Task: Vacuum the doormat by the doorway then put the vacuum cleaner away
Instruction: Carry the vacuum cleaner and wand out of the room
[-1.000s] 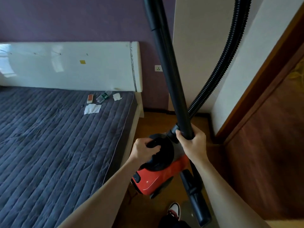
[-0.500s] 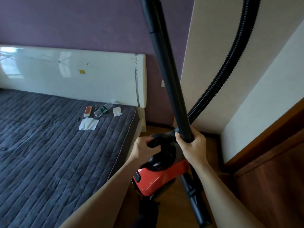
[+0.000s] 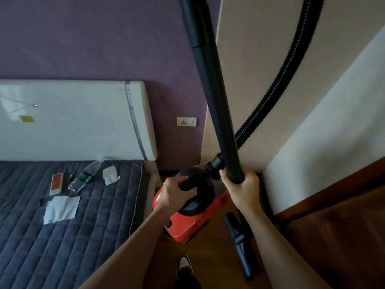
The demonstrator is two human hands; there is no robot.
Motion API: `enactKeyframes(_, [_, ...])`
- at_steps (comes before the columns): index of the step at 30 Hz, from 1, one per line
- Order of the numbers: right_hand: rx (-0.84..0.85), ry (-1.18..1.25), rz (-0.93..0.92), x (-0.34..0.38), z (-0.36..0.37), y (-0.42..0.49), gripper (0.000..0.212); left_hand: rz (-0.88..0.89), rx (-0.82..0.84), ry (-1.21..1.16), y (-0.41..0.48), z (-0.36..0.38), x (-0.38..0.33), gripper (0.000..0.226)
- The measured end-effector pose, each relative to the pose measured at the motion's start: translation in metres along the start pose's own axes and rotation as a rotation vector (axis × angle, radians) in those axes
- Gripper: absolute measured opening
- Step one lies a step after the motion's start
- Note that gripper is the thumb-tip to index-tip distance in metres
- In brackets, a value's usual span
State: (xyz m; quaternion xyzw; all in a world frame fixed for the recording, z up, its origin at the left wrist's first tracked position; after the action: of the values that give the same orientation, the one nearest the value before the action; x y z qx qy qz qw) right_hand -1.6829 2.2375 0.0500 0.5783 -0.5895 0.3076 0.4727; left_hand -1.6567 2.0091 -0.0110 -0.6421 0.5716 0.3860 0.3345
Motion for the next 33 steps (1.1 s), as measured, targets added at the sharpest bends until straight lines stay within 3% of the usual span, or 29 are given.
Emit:
enactKeyframes(2, [-0.012, -0.003, -0.003, 0.0, 0.005, 0.022, 0.032, 0.02, 0.02, 0.029, 0.029, 0.0, 0.0, 0.008])
enactKeyframes(9, [-0.06, 0.006, 0.022, -0.01, 0.007, 0.082, 0.018, 0.009, 0.075, 0.019, 0.094, 0.014, -0.005, 0.012])
enactKeyframes(15, [-0.069, 0.006, 0.029, -0.037, -0.014, 0.111, 0.029, -0.014, 0.112, 0.017, 0.126, 0.044, -0.007, 0.012])
enactKeyframes(25, [-0.039, 0.011, 0.128, -0.118, -0.062, 0.162, 0.021, -0.055, 0.129, 0.056, 0.163, 0.116, 0.003, 0.017])
enactKeyframes(33, [0.021, 0.04, 0.176, -0.217, -0.048, 0.191, 0.019, -0.064, 0.226, 0.1, 0.182, 0.183, 0.05, 0.024])
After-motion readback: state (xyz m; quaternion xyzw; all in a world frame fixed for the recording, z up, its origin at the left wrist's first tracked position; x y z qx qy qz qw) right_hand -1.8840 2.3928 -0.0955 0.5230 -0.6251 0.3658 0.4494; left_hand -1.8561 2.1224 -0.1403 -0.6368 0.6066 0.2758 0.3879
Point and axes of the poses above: each hand's wrist, its own y-axis towards the middle knuckle, its own z-axis out of the palm, x = y × z, the point moved 8 cm from there along y, towards the middle knuckle, and after that the axes turned 7 degrees about z, right-handed, at the moved point
